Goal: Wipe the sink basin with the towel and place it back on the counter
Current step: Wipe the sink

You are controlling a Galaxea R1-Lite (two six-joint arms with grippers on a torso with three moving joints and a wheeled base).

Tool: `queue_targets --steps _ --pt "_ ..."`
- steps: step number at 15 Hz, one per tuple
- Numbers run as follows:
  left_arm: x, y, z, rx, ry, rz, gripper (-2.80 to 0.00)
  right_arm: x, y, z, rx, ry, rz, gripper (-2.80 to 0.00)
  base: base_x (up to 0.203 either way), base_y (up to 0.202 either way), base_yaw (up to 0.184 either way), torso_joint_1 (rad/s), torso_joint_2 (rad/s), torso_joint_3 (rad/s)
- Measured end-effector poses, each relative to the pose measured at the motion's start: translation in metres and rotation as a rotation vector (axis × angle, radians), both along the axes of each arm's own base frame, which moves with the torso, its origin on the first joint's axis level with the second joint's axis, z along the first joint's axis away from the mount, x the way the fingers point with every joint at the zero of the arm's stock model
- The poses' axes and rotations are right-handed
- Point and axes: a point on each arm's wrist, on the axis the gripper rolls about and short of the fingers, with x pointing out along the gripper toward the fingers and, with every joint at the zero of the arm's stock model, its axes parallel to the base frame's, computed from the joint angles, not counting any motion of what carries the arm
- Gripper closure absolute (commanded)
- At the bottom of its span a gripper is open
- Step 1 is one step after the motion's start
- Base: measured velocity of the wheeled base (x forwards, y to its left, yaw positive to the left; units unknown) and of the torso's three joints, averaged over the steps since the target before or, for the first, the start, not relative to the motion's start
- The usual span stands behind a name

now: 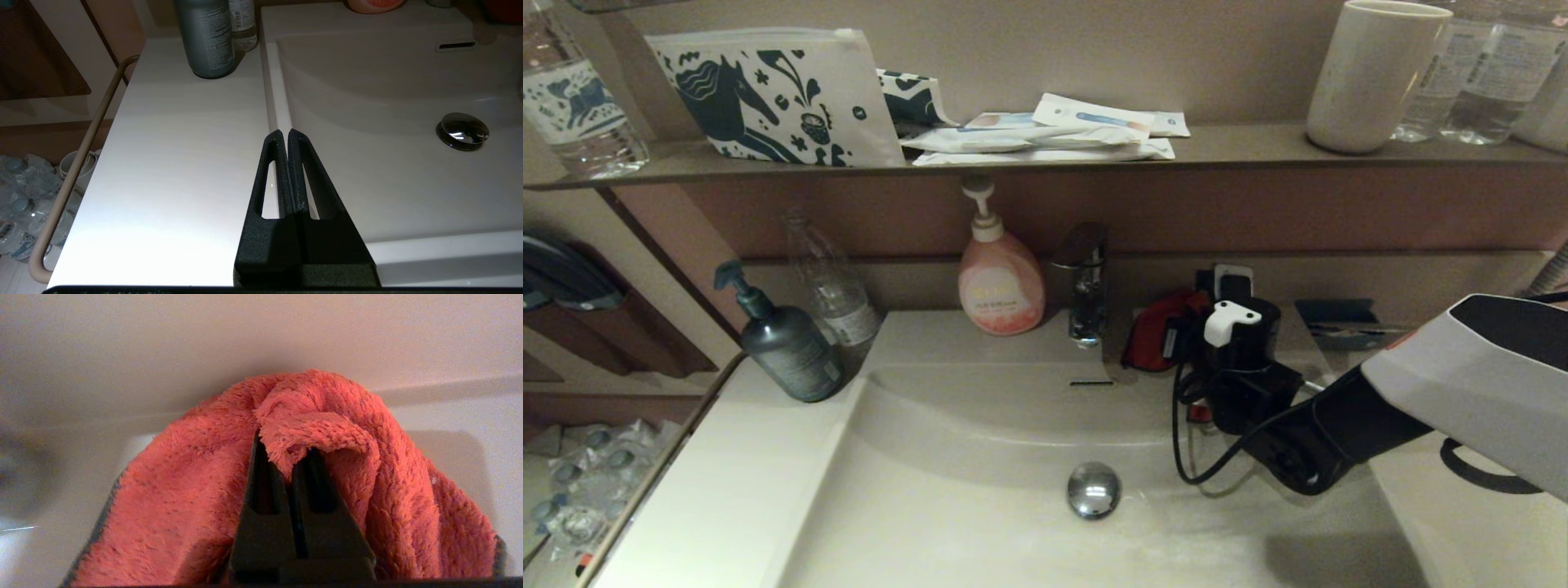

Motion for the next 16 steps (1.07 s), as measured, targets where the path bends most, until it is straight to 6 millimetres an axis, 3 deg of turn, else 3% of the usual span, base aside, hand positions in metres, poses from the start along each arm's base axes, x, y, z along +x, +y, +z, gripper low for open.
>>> queue_targets --steps 5,9,12,16 --pt "0.0 0.0 0.0 0.0 0.0 0.0 0.0 -0.005 -0.055 0.006 -0.031 0.013 -0.089 0.0 0.0 0.0 0.0 0.0 0.0 0.0" --pt "0.0 0.0 0.0 0.0 0.001 0.0 0.0 -0.006 -0.072 0.012 -0.029 0.01 -0.109 0.0 0.0 0.0 0.0 0.0 0.0 0.0" --pt "0.0 0.0 0.0 0.0 0.0 0.0 0.0 -0.012 -0.053 0.013 -0.031 0.005 -0.058 0.0 0.0 0.0 0.0 0.0 0.0 0.0" --pt "0.0 0.0 0.0 0.0 0.0 0.0 0.0 -0.017 -0.007 0.015 -0.034 -0.012 0.04 0.0 0.0 0.0 0.0 0.0 0.0 0.0"
